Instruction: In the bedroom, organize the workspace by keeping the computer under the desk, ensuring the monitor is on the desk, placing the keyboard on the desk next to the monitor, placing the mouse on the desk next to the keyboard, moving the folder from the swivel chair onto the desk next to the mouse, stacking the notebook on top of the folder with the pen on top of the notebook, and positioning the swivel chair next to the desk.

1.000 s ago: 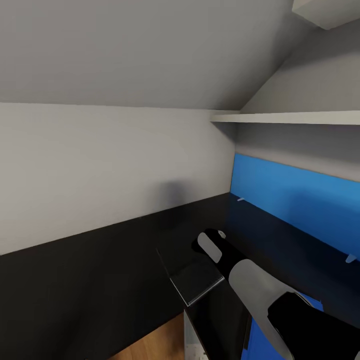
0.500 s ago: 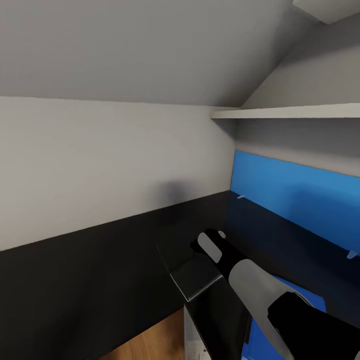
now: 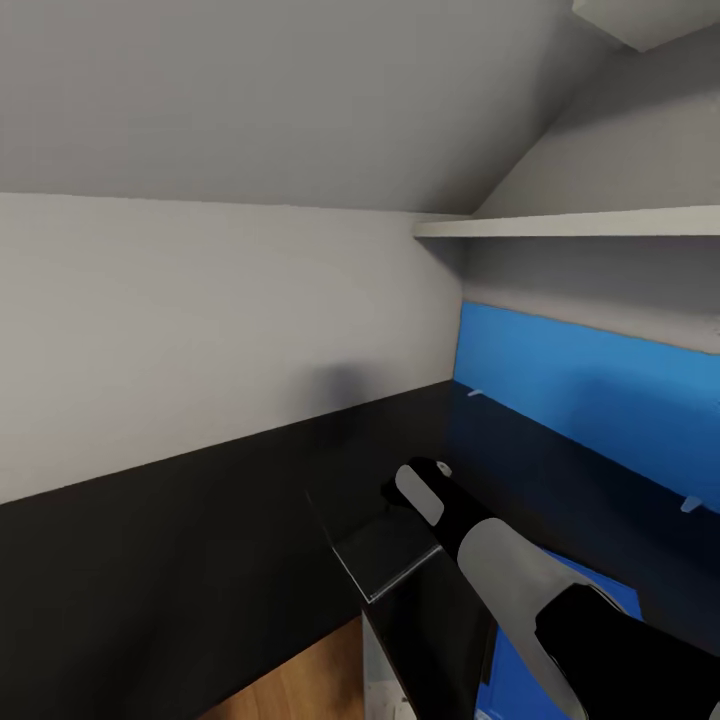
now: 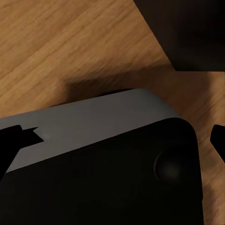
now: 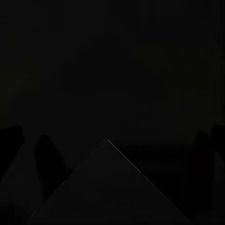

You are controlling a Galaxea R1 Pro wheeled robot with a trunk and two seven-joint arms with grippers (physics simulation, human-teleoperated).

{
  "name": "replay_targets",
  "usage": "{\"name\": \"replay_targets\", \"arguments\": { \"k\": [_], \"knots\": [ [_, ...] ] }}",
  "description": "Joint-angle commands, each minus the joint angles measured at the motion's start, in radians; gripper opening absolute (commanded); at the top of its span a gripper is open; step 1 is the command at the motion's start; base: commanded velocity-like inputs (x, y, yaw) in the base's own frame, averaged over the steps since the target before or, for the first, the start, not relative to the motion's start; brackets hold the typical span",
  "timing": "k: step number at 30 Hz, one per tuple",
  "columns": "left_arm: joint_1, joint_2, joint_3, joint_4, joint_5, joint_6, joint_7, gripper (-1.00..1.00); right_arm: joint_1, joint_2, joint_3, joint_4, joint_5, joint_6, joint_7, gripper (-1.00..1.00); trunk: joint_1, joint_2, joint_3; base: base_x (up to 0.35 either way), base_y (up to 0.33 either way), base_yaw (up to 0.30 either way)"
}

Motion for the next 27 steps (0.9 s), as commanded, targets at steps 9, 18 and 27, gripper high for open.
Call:
{"name": "replay_targets", "arguments": {
  "k": [9,18,27],
  "knots": [
    [-0.003,-0.002,-0.007,-0.001,0.003,-0.007,-0.002,1.00,-0.001,0.000,0.004,0.000,-0.005,0.005,-0.007,1.00,0.000,-0.001,-0.001,0.000,0.000,-0.009],
    [-0.005,0.001,-0.004,-0.002,0.008,-0.005,-0.002,1.00,-0.001,0.000,0.004,0.000,-0.006,0.005,-0.007,1.00,0.019,-0.036,-0.017,0.000,0.000,-0.001],
    [-0.006,-0.004,0.036,-0.001,0.003,-0.010,0.001,1.00,-0.001,0.000,0.004,0.000,-0.007,0.008,-0.006,1.00,0.023,-0.043,-0.020,0.000,0.000,0.000]
  ]
}}
